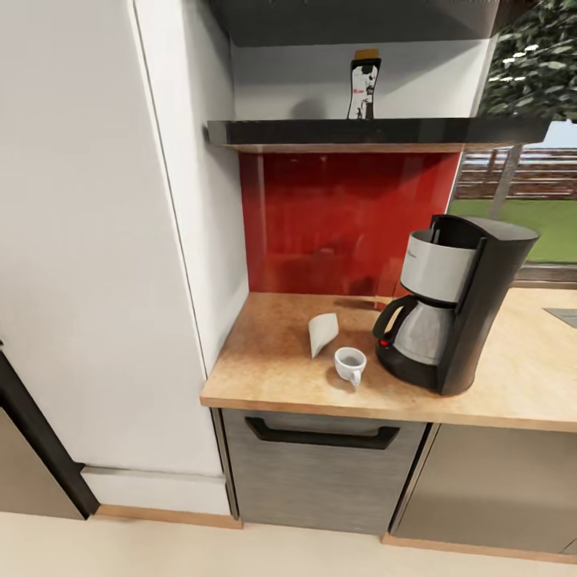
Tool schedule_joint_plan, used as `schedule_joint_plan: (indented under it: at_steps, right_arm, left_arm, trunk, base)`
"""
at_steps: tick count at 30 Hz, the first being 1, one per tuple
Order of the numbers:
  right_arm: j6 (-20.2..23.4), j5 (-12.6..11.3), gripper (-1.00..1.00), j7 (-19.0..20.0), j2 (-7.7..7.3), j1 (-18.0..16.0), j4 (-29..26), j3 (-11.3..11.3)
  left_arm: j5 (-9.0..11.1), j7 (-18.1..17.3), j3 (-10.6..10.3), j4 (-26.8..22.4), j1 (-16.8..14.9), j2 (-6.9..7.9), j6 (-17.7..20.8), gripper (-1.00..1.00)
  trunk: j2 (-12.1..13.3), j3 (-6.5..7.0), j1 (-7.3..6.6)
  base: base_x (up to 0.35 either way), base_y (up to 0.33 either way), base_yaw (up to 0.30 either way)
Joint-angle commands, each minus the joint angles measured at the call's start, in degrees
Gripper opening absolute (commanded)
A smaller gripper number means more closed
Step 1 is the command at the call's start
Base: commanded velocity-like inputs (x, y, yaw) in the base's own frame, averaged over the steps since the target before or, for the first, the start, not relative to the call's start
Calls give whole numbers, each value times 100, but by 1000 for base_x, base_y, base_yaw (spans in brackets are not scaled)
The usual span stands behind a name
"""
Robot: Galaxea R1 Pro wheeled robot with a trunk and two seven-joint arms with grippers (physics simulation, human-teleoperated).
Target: Set up a coffee station on the kitchen countertop: keep the coffee maker on the countertop, move the bottle of coffee from the kitchen shelf to the counter next to the coffee maker, place a paper coffee filter on top of the coffee maker, put the saucer next to the coffee maker with the coffee cup on the saucer, and place the electric kettle next to the coffee maker.
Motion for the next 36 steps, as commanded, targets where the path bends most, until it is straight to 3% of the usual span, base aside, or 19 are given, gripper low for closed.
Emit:
schedule_joint_plan:
  at_steps: [1, 24, 32, 36]
  right_arm:
    - [-12, -3, 100, 5, 3, 1, -6, -1]
    - [-160, -6, 100, 5, 39, 1, -82, 12]
    - [-162, -14, 100, 1, 41, 1, -82, 3]
    - [-162, 12, 100, -22, 39, 1, -69, 10]
  left_arm:
    - [0, 0, 0, 5, -4, 3, -19, 100]
    - [-1, 105, 4, 14, -20, 21, 35, 100]
    - [-22, 618, 0, 3, -57, -5, 756, 100]
    - [-18, 695, 2, 11, -81, 0, 897, 100]
  trunk:
    - [39, 14, -23]
    - [961, 427, -528]
    - [1282, 570, -704]
    - [1443, 642, -791]
  base:
    - [0, 0, -3]
    - [0, 0, 0]
    - [0, 0, 0]
    - [0, 0, 0]
